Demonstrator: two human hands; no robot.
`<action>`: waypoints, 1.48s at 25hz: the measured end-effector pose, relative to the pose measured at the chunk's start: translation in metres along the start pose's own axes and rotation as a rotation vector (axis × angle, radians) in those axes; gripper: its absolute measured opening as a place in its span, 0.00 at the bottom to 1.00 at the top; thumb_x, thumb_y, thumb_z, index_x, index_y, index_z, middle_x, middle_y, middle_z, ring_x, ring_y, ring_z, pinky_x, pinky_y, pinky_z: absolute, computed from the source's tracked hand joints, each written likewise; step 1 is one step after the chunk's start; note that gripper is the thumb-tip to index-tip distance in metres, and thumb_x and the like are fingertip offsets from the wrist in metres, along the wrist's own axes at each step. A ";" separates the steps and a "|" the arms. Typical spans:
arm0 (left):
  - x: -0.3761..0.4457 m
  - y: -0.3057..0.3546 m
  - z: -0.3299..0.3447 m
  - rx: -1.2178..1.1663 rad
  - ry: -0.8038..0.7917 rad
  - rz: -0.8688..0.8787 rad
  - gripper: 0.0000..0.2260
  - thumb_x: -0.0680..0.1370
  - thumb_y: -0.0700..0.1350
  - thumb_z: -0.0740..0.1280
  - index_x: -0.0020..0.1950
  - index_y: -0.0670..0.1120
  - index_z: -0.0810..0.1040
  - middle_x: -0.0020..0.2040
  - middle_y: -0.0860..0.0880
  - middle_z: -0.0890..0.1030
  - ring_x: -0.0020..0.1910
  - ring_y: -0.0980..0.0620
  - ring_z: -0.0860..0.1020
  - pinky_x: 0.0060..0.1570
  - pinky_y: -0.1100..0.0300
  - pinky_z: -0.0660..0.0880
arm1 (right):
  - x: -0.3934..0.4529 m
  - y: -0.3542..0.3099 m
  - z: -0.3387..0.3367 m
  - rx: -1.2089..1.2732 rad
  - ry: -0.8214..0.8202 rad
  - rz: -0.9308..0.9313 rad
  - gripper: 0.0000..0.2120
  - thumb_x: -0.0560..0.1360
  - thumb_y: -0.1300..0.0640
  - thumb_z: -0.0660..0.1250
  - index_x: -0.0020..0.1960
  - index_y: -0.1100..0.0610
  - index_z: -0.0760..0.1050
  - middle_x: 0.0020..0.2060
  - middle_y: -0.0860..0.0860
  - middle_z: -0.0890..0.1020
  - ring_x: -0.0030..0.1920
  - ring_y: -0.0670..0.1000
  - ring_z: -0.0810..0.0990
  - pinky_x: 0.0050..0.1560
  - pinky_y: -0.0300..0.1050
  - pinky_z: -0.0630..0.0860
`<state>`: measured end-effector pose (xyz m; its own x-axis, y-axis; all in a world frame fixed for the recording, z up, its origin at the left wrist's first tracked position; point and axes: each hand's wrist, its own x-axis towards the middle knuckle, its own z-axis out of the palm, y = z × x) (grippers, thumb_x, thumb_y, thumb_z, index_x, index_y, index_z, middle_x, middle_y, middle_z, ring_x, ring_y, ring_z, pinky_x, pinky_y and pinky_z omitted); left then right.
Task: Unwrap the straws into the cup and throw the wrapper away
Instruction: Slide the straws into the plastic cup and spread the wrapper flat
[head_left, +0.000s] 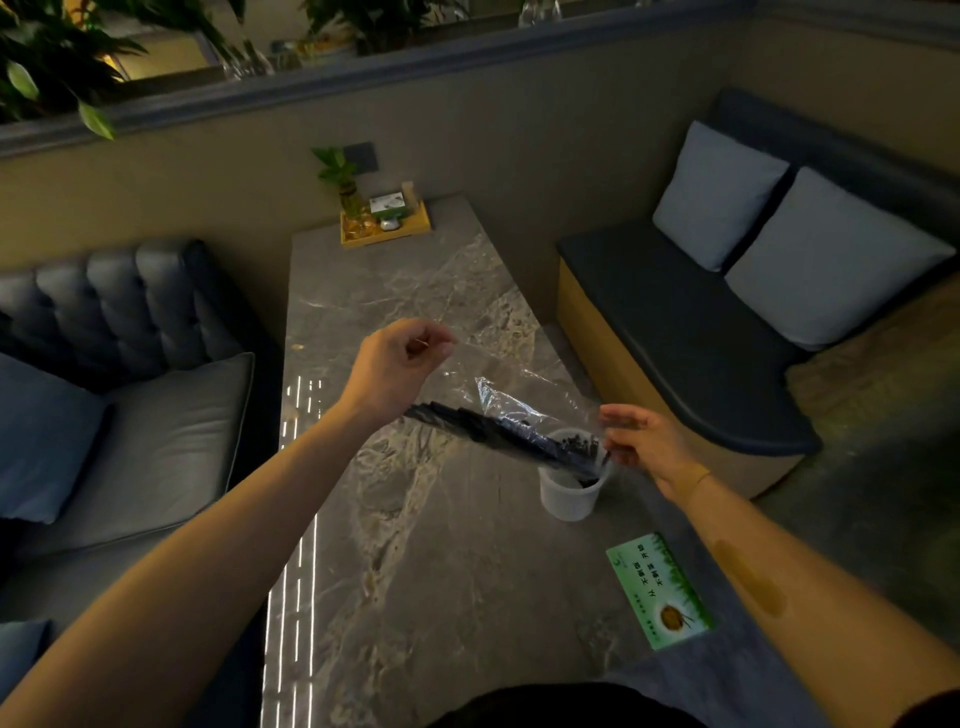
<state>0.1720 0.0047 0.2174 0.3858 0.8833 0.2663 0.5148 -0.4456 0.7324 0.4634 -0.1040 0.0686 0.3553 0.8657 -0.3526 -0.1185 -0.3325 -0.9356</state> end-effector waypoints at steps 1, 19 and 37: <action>0.004 0.004 0.002 0.010 -0.004 0.015 0.03 0.76 0.42 0.71 0.49 0.48 0.83 0.40 0.56 0.81 0.36 0.67 0.76 0.38 0.76 0.70 | 0.001 0.001 -0.001 0.012 0.003 0.006 0.16 0.74 0.70 0.65 0.53 0.51 0.79 0.51 0.51 0.82 0.42 0.50 0.80 0.39 0.43 0.77; 0.043 0.060 0.030 -0.005 -0.029 0.182 0.04 0.76 0.43 0.71 0.46 0.52 0.82 0.36 0.60 0.78 0.33 0.67 0.74 0.36 0.75 0.69 | 0.000 0.014 -0.007 0.193 0.001 0.082 0.15 0.74 0.69 0.65 0.54 0.53 0.80 0.50 0.50 0.84 0.46 0.51 0.82 0.42 0.44 0.77; 0.028 0.029 -0.058 -0.323 0.197 0.106 0.04 0.75 0.43 0.72 0.49 0.50 0.84 0.43 0.53 0.83 0.40 0.58 0.78 0.44 0.64 0.77 | -0.027 -0.048 0.049 0.337 0.003 -0.089 0.15 0.75 0.69 0.65 0.53 0.52 0.82 0.47 0.49 0.85 0.39 0.47 0.82 0.37 0.39 0.80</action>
<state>0.1535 0.0251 0.2820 0.2536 0.8596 0.4435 0.2000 -0.4952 0.8455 0.4138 -0.0930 0.1219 0.3806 0.8846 -0.2696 -0.3860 -0.1130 -0.9155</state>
